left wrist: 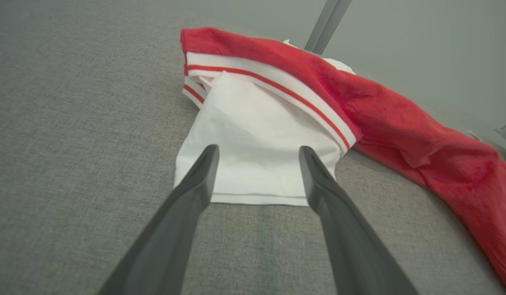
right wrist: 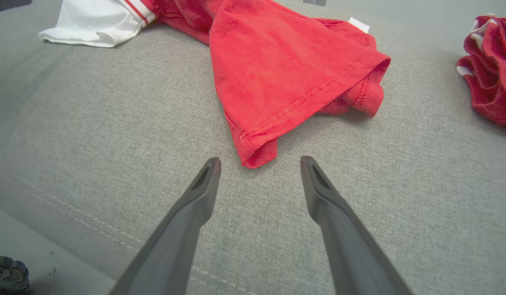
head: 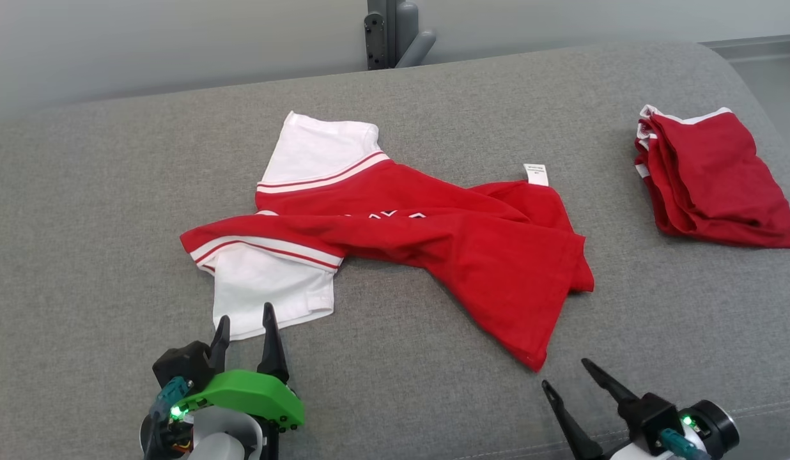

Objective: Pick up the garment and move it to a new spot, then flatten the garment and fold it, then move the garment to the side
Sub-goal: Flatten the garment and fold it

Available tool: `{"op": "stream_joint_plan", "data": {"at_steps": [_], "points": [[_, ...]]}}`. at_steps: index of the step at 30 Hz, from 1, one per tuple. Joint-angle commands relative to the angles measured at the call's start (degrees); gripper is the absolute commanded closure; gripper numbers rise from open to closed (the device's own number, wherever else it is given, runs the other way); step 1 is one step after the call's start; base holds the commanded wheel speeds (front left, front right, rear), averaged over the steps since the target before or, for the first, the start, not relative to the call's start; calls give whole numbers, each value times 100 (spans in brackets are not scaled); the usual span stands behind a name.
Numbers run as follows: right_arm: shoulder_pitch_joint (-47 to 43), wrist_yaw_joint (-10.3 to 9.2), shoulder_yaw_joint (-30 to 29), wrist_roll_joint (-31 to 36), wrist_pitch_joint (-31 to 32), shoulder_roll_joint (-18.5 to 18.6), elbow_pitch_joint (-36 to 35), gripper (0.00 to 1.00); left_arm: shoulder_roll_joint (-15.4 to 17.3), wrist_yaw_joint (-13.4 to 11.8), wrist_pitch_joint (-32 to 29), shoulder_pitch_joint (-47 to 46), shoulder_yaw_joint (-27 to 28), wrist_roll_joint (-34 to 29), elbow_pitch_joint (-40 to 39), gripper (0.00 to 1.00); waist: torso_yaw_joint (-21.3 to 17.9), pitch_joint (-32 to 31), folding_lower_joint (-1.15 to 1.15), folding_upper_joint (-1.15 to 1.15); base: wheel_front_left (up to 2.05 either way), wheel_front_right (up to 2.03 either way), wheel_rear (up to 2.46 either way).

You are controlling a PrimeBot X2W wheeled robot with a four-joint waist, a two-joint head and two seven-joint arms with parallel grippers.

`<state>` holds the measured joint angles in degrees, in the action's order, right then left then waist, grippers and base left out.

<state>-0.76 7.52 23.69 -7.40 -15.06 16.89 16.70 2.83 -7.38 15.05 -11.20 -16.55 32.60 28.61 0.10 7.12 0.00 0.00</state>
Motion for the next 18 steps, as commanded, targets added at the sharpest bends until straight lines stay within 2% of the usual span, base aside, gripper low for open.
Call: {"op": "stream_joint_plan", "data": {"at_steps": [1, 6, 18], "points": [[-113, -7, -190, -146, -17, -65, -120, 0, 15, 4, 13, 91, 44, -18, -27, 0, -23, -39, 0, 0, 0, 0, 0], [-251, -6, -845, -439, -16, -305, -465, 0, 16, 75, 13, 162, 74, -112, -47, 0, -67, -179, 0, 0, 0, 0, 0], [-414, -7, -1619, -314, -16, -787, -963, 0, 97, 176, 13, 494, 75, -347, 5, 0, -12, -592, 0, 0, 0, 0, 0]]}}
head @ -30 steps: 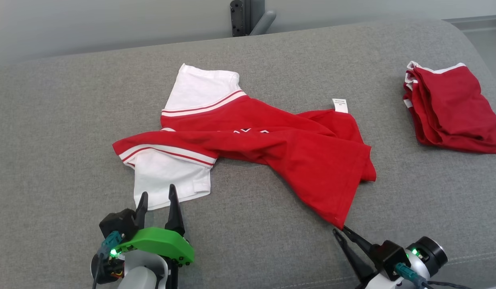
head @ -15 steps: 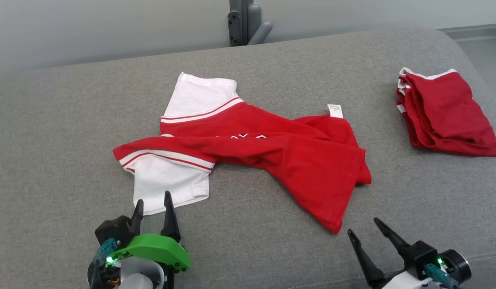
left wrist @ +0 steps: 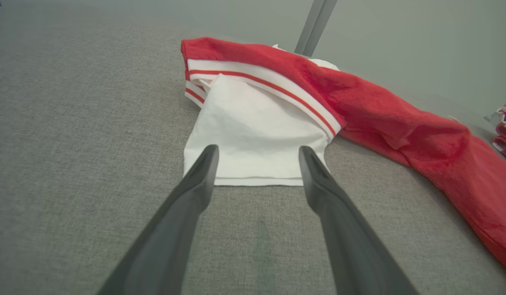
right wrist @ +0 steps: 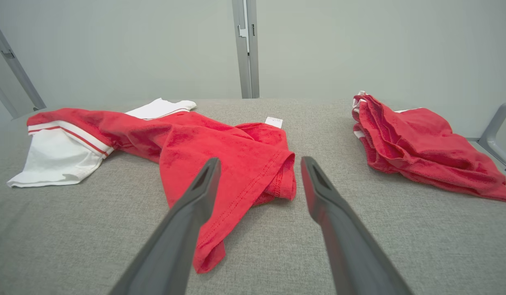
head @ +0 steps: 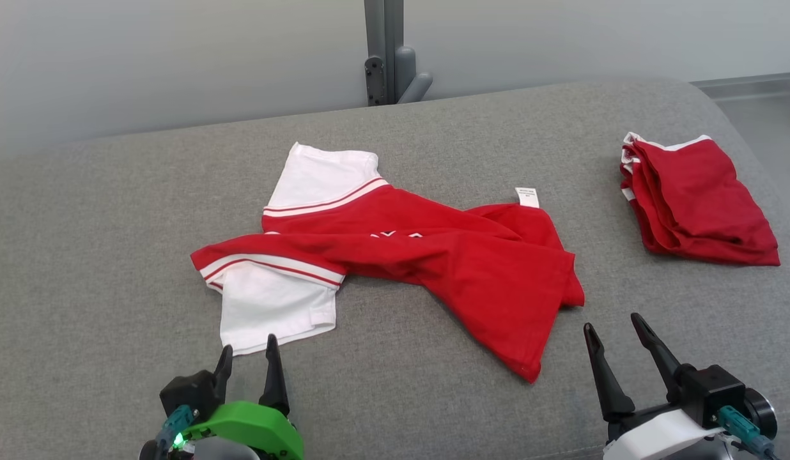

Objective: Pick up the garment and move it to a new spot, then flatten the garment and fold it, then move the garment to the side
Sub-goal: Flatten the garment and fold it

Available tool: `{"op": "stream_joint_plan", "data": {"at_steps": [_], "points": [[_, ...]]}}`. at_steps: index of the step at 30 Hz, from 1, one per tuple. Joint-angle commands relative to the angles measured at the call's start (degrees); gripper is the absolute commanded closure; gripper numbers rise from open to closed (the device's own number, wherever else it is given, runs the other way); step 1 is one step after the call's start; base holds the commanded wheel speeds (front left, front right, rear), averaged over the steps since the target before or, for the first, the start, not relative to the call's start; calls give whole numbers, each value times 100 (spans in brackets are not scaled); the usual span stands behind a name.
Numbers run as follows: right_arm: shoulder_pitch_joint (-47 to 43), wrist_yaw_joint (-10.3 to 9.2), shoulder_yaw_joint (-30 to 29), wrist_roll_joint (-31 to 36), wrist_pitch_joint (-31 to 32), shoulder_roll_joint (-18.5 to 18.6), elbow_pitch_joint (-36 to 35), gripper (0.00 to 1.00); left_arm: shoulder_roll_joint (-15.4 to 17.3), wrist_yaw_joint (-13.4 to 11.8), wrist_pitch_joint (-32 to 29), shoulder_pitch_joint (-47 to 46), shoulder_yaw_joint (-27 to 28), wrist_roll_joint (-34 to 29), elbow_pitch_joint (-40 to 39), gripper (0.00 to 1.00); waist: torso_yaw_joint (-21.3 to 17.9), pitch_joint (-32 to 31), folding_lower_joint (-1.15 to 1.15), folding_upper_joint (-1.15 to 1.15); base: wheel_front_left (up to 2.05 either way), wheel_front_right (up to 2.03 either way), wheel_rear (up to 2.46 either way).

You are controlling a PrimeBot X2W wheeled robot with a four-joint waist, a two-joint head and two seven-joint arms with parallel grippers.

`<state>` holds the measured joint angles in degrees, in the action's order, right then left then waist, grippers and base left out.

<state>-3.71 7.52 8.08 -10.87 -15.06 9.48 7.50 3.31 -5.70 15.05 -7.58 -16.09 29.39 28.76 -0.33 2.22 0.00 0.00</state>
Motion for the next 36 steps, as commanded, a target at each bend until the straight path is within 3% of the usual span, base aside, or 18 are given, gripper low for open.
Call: {"op": "stream_joint_plan", "data": {"at_steps": [1, 11, 36], "points": [[-119, -7, -58, 33, -16, -46, -43, 0, 49, 8, 13, 132, 29, -27, -9, 0, 31, -102, 0, 0, 0, 0, 0], [-209, -6, -369, 169, -16, -410, -264, 0, 65, 28, 13, 584, 140, -356, -395, 0, 91, -384, 0, 0, 0, 0, 0], [-31, -6, -201, 256, -16, -571, -156, 0, -4, 228, 12, 998, 357, -1040, -1221, 0, 256, -547, 0, 0, 0, 0, 0]]}}
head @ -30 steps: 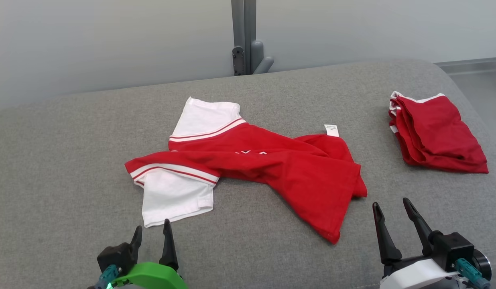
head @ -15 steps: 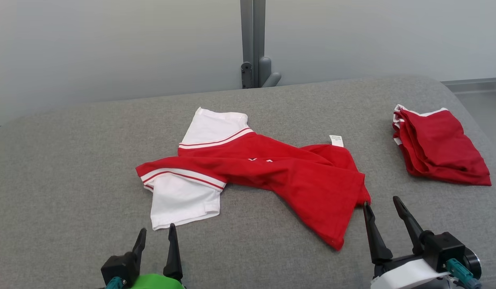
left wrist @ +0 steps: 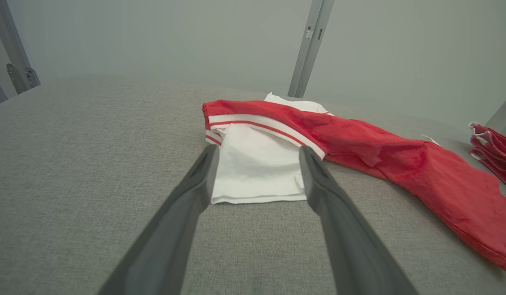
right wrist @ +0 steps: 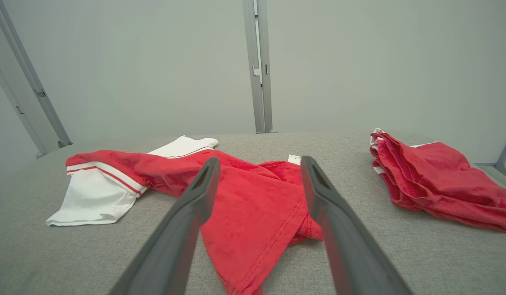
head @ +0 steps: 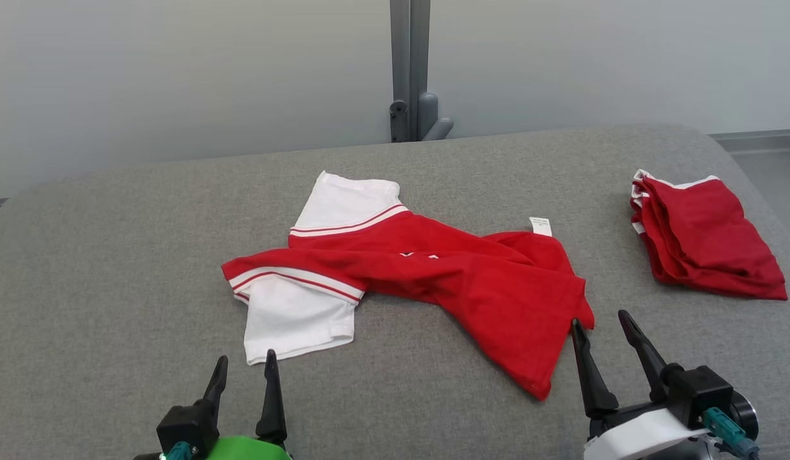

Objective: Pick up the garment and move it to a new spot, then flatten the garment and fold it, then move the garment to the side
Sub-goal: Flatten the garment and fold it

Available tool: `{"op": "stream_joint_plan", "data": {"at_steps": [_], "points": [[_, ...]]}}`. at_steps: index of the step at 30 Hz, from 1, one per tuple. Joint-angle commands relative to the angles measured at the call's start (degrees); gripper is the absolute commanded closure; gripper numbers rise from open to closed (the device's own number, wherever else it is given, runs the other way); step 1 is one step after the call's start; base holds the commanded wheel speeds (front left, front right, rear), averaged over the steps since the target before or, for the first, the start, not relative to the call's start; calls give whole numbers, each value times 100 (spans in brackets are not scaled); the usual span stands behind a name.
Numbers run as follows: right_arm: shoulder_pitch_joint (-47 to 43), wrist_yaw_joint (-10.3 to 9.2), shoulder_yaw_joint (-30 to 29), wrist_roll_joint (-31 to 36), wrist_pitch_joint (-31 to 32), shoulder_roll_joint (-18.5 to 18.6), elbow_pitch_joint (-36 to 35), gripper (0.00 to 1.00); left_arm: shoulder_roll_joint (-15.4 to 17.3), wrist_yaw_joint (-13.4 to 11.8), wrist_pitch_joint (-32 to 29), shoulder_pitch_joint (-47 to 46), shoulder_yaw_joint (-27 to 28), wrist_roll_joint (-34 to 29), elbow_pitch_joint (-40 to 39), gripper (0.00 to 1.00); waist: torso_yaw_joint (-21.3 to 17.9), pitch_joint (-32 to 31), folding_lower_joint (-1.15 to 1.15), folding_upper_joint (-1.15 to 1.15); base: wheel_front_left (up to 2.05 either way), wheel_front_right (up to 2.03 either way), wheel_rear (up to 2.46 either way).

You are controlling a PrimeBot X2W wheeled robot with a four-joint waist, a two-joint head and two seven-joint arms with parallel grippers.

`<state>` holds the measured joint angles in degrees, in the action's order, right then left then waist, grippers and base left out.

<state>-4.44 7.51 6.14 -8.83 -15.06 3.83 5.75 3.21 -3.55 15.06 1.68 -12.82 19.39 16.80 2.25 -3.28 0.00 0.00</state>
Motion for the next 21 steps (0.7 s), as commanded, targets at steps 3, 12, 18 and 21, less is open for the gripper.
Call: {"op": "stream_joint_plan", "data": {"at_steps": [3, 12, 18, 21], "points": [[101, -5, -50, 45, -16, -19, 42, 0, -3, 4, 11, 95, 58, -53, -56, 0, -6, 14, 0, 0, 0, 0, 0], [149, -5, -63, -48, -16, -66, 386, 0, -15, -2, -62, -243, 18, 87, 575, 0, -19, 135, 0, 0, 0, 0, 0], [253, -5, 102, -113, -16, -78, 754, 0, -16, 53, -397, -914, 145, 467, 1585, 0, -148, 304, 0, 0, 0, 0, 0], [305, -5, 236, -132, -16, -86, 892, 0, -21, 13, -550, -1273, 304, 788, 2076, 0, -281, 425, 0, 0, 0, 0, 0]]}}
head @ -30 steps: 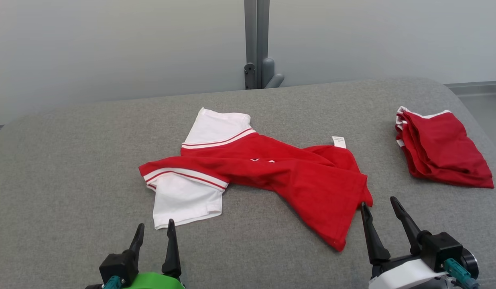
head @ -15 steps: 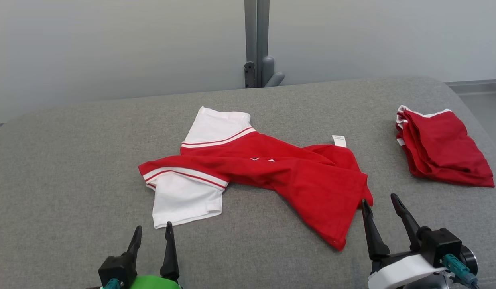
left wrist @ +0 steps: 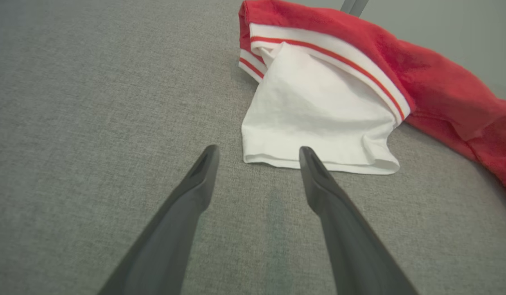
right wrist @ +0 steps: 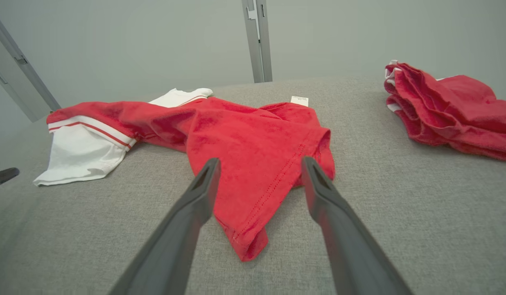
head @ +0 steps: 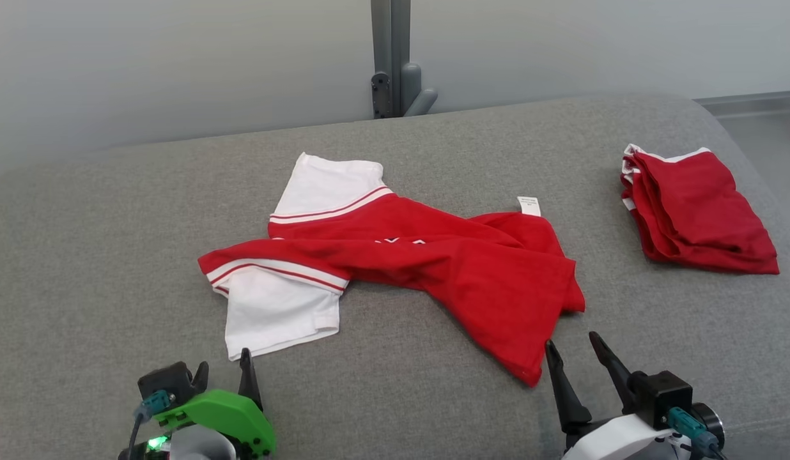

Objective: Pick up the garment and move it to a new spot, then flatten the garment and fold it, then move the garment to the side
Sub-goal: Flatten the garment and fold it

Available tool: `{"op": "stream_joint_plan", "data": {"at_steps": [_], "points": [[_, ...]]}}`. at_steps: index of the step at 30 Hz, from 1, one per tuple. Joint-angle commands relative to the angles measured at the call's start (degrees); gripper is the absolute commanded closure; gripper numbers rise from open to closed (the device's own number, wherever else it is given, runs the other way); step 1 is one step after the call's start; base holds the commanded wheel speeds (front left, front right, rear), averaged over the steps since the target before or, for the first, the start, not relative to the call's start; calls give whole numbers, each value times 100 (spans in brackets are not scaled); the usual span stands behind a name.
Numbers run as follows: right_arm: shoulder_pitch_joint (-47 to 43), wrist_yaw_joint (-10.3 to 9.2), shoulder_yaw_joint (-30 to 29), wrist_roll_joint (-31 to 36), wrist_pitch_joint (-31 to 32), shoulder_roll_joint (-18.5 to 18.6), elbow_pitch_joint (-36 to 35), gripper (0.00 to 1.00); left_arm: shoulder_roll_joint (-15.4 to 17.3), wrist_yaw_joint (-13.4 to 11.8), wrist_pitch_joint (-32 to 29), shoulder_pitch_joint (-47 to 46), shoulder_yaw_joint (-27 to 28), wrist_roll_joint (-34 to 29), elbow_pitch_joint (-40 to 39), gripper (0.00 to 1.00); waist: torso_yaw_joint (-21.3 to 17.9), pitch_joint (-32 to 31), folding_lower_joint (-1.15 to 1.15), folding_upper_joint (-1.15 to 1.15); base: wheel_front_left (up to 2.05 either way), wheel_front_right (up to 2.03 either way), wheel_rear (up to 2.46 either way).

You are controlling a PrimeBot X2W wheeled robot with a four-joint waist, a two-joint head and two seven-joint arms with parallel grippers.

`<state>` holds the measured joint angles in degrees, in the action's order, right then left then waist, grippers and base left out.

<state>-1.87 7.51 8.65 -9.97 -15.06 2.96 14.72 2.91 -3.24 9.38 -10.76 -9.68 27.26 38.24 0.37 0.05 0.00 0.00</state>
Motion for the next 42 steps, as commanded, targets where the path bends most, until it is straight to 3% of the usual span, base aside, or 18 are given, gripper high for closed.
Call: {"op": "stream_joint_plan", "data": {"at_steps": [1, 10, 11, 12, 13, 18, 22, 24, 28, 36, 42], "points": [[79, -5, 28, -31, -16, -1, 31, 0, 8, -30, 13, -150, 31, 62, 81, 0, -140, 137, 0, 0, 0, 0, 0], [186, -5, 524, -196, -16, -3, 330, 0, 9, -129, 14, -778, 222, 483, 1095, 2, -486, 425, 0, 0, 0, 0, 0], [189, -5, 578, -225, -16, -3, 357, 0, 9, -140, 12, -823, 230, 508, 1192, 22, -511, 441, 0, 0, 0, 0, 0], [194, -5, 635, -238, -16, -3, 382, 0, 8, -149, 17, -862, 240, 538, 1274, 33, -531, 456, 0, 0, 0, 0, 0], [201, -5, 675, -253, -16, -3, 406, 0, 6, -161, 21, -903, 246, 565, 1363, 53, -547, 467, 0, 0, 0, 0, 0], [196, -5, 871, -460, -17, -3, 626, 0, 2, -133, 88, -1078, 248, 684, 1703, 100, -587, 511, 0, 0, 0, 0, 0], [201, -5, 964, -928, -16, -2, 807, 0, 0, -9, 242, -1200, 145, 753, 1798, 100, -565, 528, 0, 0, 0, 0, 0], [207, -5, 901, -1400, -16, -2, 916, 0, 6, 45, 450, -1253, 141, 798, 1662, 100, -502, 528, 0, 0, 0, 0, 0], [262, -4, 940, -1726, -16, -5, 1025, 0, 27, 71, 572, -1053, 288, 750, 1218, 100, -385, 506, 0, 0, 0, 0, 0], [218, -4, 894, -2140, -16, 0, 1085, 0, 60, -102, 577, -118, 698, 375, -596, 100, -65, 445, 0, 0, 0, 0, 0], [97, -4, 820, -2312, -16, 2, 1178, 0, 62, -305, 560, 668, 656, 183, -1798, 100, 235, 349, 0, 0, 0, 0, 0]]}}
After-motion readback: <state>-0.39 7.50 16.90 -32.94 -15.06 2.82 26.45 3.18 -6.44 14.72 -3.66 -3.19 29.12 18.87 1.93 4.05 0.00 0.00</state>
